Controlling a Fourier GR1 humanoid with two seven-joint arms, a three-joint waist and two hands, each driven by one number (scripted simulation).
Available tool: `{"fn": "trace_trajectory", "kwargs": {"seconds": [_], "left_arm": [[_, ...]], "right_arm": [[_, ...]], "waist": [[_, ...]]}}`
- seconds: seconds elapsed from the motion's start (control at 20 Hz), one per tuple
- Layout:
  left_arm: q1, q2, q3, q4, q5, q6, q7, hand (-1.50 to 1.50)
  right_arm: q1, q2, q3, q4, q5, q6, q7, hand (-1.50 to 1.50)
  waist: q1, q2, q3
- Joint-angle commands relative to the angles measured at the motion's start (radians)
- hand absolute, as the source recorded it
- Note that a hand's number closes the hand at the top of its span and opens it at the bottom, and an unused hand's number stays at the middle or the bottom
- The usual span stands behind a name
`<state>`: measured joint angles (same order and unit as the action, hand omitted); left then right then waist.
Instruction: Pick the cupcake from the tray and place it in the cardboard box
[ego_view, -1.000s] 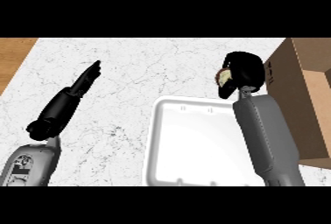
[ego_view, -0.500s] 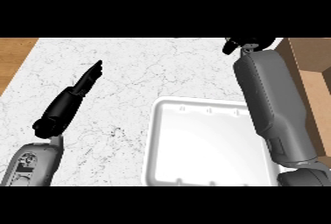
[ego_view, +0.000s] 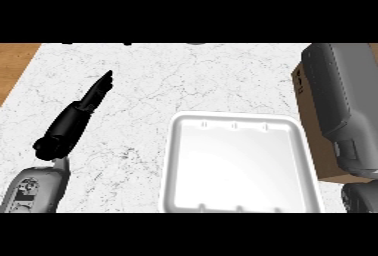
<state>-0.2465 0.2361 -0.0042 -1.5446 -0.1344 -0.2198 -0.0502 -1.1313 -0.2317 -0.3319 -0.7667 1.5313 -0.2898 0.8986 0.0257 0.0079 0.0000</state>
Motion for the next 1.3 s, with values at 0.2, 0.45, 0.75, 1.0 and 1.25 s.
{"fn": "trace_trajectory", "kwargs": {"seconds": [0.2, 0.45, 0.75, 1.0, 1.25], "left_arm": [[0.029, -0.009, 0.005, -0.005, -0.019, 0.011, -0.008, 0.00], [0.048, 0.025, 0.031, -0.034, 0.001, -0.018, -0.013, 0.00], [0.051, 0.008, 0.032, -0.054, 0.014, -0.022, 0.028, 0.00], [0.021, -0.008, 0.028, 0.019, -0.014, -0.006, -0.010, 0.00], [0.031, 0.001, 0.033, -0.014, -0.002, -0.026, -0.005, 0.00]], "right_arm": [[0.041, -0.172, -0.055, 0.060, -0.042, 0.039, -0.050, 1.50], [0.085, -0.203, -0.122, 0.140, -0.133, 0.177, -0.079, 1.50], [0.179, -0.257, -0.189, 0.118, -0.269, 0.336, -0.178, 1.50], [0.212, -0.319, -0.225, 0.152, -0.337, 0.475, -0.202, 1.50], [0.297, -0.225, -0.226, 0.059, -0.443, 0.528, -0.314, -1.50]], "waist": [[-0.020, -0.005, 0.000], [-0.016, -0.006, 0.000], [-0.027, -0.011, 0.000], [-0.027, -0.006, 0.000], [-0.033, -0.012, 0.000]]}}
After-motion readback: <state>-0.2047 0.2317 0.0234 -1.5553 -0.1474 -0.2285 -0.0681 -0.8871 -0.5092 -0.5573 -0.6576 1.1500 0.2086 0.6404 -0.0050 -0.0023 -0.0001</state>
